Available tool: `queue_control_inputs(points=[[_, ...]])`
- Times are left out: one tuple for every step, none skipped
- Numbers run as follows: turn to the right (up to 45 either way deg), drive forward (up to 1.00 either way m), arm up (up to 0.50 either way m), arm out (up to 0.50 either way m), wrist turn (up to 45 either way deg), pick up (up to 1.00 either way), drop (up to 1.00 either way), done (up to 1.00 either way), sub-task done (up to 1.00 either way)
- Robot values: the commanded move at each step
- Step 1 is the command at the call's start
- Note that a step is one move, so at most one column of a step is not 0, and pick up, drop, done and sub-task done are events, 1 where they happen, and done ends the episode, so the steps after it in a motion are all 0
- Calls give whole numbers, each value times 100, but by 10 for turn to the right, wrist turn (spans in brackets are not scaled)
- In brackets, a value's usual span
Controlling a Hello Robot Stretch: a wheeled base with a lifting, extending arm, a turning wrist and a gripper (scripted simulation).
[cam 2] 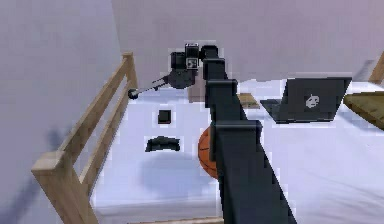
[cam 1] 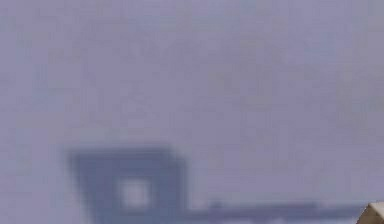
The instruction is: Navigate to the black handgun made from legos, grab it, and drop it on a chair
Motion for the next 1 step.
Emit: queue_control_inputs(points=[[0, 0, 0, 0, 180, 0, 0, 0, 0]])
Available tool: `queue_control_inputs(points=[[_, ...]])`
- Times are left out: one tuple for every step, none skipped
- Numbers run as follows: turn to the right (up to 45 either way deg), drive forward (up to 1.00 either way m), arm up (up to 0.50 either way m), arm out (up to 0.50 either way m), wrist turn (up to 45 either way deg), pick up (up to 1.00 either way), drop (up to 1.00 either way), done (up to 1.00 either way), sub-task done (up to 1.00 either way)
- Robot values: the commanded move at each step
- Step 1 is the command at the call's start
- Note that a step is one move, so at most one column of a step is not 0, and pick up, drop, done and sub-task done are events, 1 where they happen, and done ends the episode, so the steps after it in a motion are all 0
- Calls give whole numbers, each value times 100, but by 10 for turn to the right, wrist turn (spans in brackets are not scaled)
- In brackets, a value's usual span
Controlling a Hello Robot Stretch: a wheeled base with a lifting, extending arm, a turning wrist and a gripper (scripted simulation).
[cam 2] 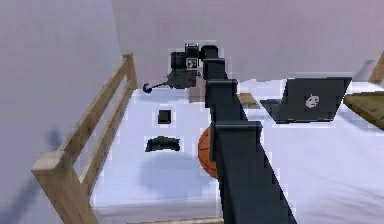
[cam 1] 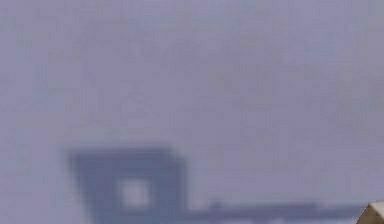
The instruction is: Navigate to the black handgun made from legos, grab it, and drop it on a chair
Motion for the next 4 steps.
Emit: queue_control_inputs(points=[[0, 0, -28, 0, 0, 0, 0, 0, 0], [0, 0, 0, 0, 0, 100, 0, 0, 0], [0, 0, 10, 0, 0, 0, 0, 0, 0], [0, 0, 18, 0, 0, 0, 0, 0, 0]])
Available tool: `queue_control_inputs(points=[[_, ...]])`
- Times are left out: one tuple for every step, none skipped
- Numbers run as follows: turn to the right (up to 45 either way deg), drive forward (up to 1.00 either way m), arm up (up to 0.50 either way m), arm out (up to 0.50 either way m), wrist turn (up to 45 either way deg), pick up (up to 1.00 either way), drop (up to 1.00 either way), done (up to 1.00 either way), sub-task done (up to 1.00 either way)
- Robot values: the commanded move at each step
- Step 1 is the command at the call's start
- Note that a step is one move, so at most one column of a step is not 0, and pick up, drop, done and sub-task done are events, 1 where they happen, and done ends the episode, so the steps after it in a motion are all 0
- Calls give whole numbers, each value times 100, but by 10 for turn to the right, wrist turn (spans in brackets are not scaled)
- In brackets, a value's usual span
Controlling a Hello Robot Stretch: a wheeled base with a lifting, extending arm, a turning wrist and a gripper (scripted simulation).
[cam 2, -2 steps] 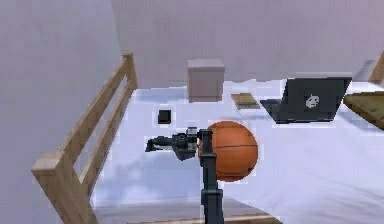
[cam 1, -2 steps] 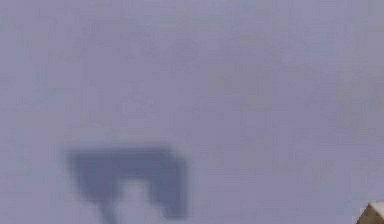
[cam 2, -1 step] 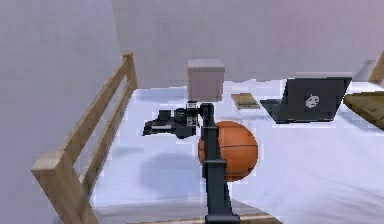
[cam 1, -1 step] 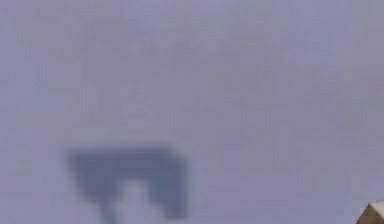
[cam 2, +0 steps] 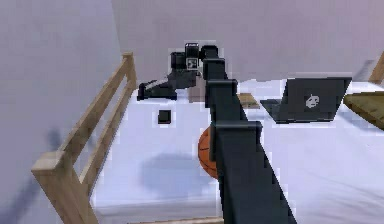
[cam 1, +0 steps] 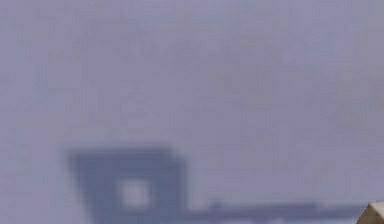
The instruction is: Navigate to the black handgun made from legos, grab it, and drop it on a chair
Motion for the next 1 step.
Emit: queue_control_inputs(points=[[0, 0, 0, 0, -450, 0, 0, 0, 0]])
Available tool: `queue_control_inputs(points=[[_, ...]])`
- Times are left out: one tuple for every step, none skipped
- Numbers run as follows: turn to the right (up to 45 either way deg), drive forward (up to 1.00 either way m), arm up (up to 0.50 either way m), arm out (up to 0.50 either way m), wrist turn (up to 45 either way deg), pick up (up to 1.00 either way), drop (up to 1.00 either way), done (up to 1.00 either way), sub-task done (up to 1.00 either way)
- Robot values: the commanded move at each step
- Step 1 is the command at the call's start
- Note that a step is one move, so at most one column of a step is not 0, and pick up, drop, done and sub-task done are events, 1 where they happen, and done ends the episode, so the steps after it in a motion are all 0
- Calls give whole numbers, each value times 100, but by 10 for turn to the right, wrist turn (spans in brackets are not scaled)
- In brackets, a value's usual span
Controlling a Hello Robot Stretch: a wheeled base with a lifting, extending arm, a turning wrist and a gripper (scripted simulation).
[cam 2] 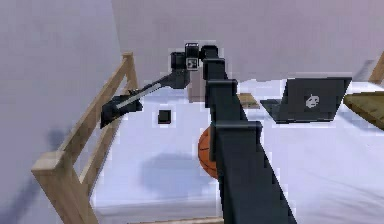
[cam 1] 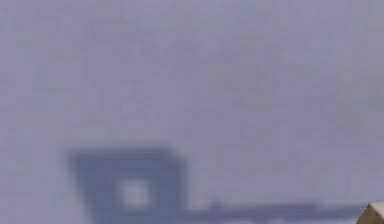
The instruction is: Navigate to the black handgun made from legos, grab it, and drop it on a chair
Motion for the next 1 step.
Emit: queue_control_inputs(points=[[0, 0, 0, 0, -450, 0, 0, 0, 0]])
